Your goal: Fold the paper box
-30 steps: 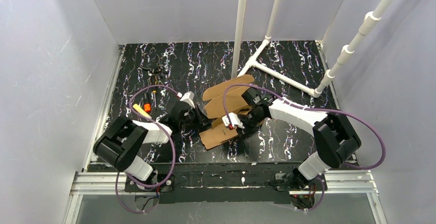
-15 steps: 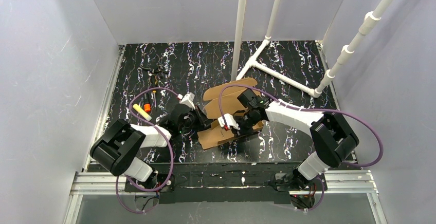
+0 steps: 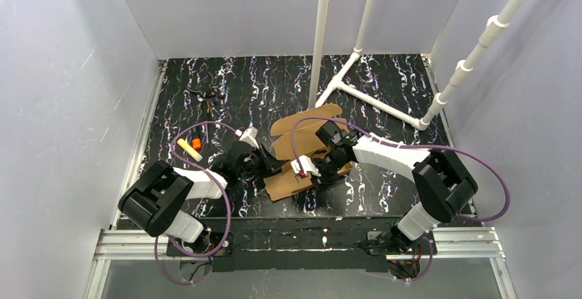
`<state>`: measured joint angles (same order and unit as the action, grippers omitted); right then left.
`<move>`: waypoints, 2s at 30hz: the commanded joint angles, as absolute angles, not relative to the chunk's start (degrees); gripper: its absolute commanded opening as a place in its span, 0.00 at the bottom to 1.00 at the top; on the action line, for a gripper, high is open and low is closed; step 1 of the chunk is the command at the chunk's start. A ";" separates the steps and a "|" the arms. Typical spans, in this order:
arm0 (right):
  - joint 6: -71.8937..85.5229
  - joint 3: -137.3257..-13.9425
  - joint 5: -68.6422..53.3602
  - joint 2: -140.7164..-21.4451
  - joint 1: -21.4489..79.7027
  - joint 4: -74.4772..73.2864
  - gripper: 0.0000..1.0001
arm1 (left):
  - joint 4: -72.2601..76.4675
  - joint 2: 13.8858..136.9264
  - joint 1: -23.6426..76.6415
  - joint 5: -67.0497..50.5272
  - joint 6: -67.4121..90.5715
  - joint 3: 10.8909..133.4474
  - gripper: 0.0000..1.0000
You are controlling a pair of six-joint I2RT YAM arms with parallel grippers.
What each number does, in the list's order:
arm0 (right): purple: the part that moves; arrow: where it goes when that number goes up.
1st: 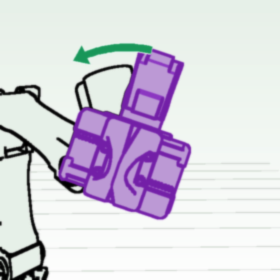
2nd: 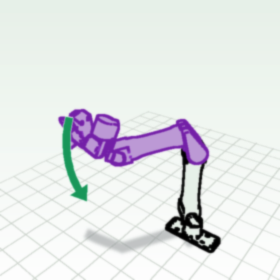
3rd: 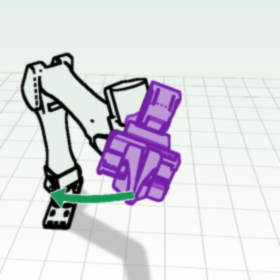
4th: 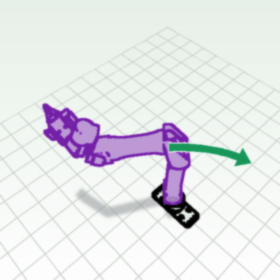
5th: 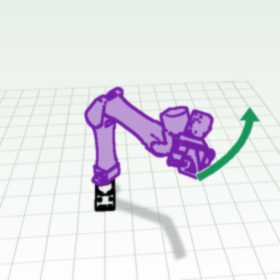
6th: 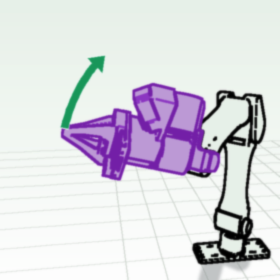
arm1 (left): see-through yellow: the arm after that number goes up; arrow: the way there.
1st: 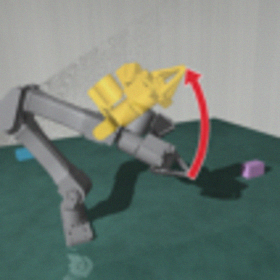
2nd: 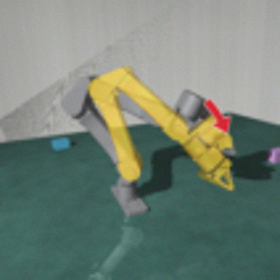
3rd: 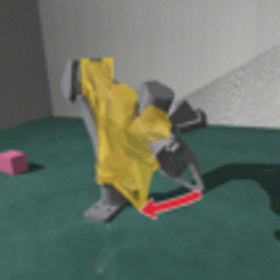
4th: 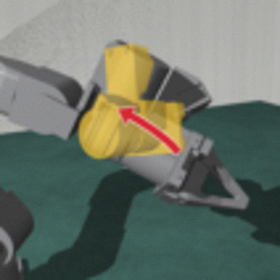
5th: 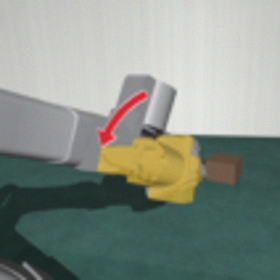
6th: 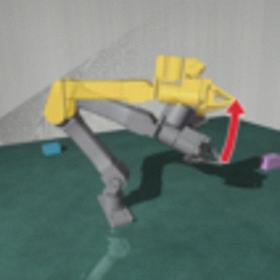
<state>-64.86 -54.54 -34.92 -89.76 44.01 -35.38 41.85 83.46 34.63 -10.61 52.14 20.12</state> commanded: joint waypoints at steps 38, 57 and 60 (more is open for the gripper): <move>-58.97 -52.74 -29.40 -91.13 45.88 -28.24 0.03 | 42.80 79.68 36.37 -6.15 66.05 16.27 0.00; -56.03 -52.47 -27.73 -91.72 47.57 -25.14 0.02 | 44.66 84.86 38.92 -5.34 68.11 20.67 0.00; -56.06 -52.47 -27.82 -91.81 47.87 -25.14 0.02 | 45.35 86.92 38.95 -4.63 68.16 21.83 0.00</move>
